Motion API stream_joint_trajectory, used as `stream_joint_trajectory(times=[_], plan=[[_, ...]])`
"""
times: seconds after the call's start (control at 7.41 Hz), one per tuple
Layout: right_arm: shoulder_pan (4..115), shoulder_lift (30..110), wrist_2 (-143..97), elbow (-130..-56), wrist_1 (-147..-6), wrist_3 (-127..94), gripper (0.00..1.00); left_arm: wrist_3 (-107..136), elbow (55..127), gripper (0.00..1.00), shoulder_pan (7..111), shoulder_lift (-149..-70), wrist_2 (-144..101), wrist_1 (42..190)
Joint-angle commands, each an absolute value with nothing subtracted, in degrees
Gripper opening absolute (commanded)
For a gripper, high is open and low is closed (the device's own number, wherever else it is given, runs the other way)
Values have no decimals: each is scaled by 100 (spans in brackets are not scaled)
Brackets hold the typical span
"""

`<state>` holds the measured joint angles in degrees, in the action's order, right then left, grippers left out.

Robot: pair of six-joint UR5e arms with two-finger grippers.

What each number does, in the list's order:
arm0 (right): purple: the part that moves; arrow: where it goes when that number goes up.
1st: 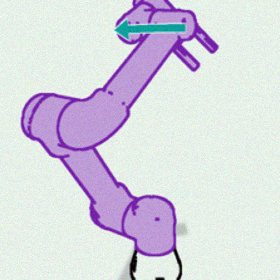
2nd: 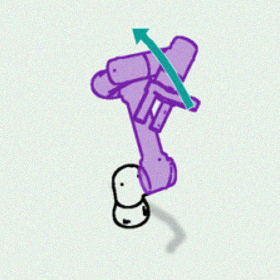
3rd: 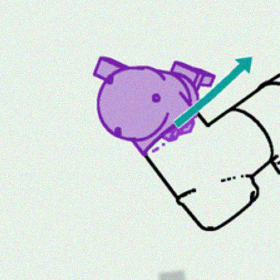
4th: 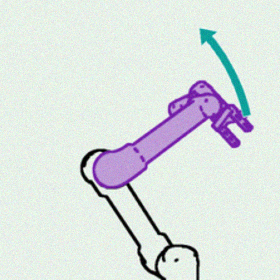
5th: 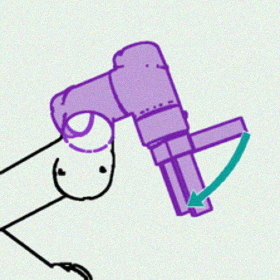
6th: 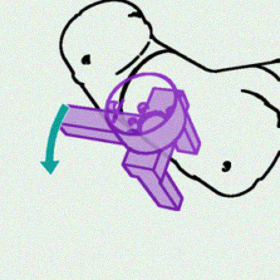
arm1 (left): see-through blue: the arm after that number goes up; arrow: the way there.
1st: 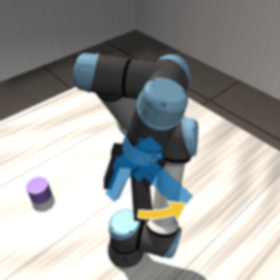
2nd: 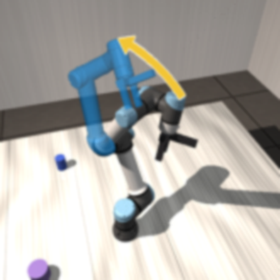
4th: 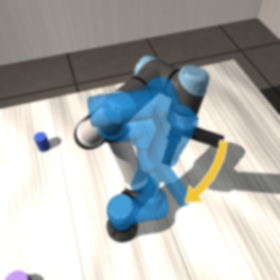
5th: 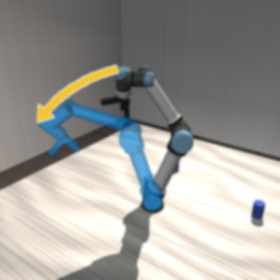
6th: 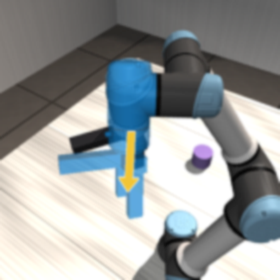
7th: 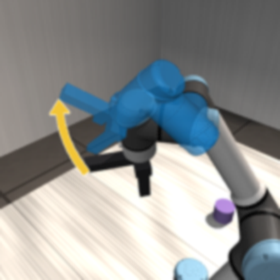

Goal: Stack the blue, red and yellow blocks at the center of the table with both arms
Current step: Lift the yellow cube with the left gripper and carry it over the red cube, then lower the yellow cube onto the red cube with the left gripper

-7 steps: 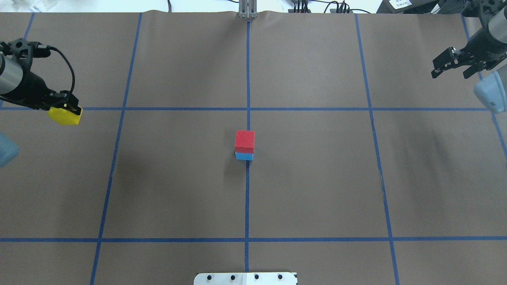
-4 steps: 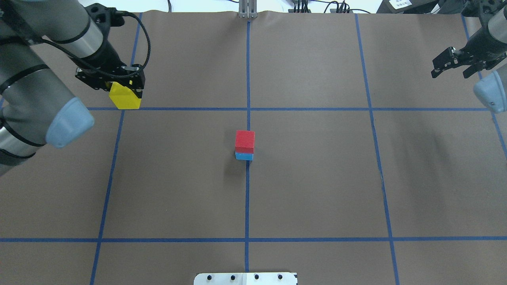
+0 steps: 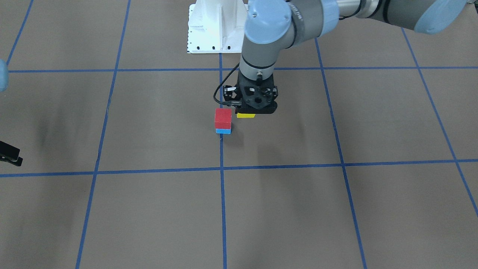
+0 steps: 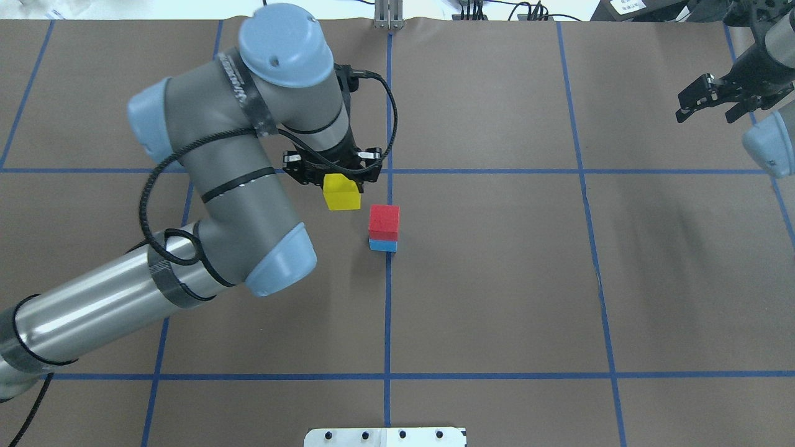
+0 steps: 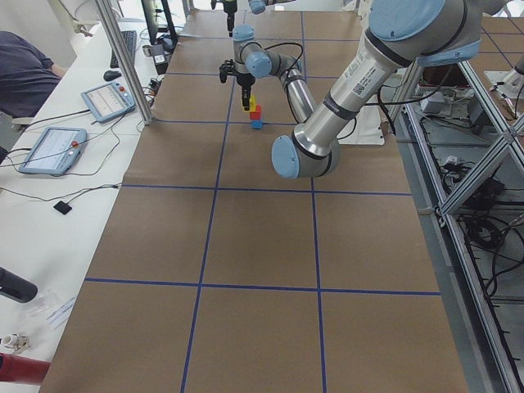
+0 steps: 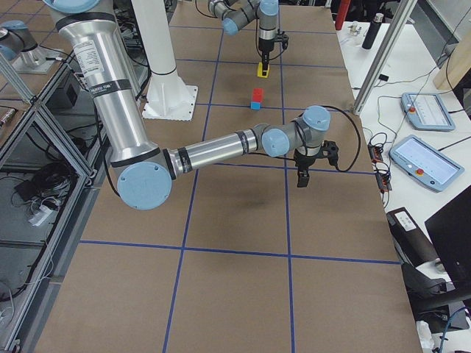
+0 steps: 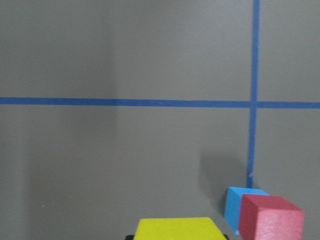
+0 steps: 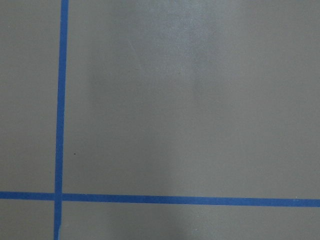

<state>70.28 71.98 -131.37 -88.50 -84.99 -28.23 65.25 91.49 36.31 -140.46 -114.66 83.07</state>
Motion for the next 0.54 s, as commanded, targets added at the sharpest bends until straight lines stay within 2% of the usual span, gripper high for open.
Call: stream_joint_trajectory(times=[0.0, 0.4], plan=[[7031, 7198, -13140, -8851, -8499, -2830, 100, 6750, 8544, 0, 3445, -14405, -11338, 8736], [7031, 7216, -13131, -8842, -8508, -2821, 100, 6741, 8508, 0, 3393, -14388, -11338, 8736]])
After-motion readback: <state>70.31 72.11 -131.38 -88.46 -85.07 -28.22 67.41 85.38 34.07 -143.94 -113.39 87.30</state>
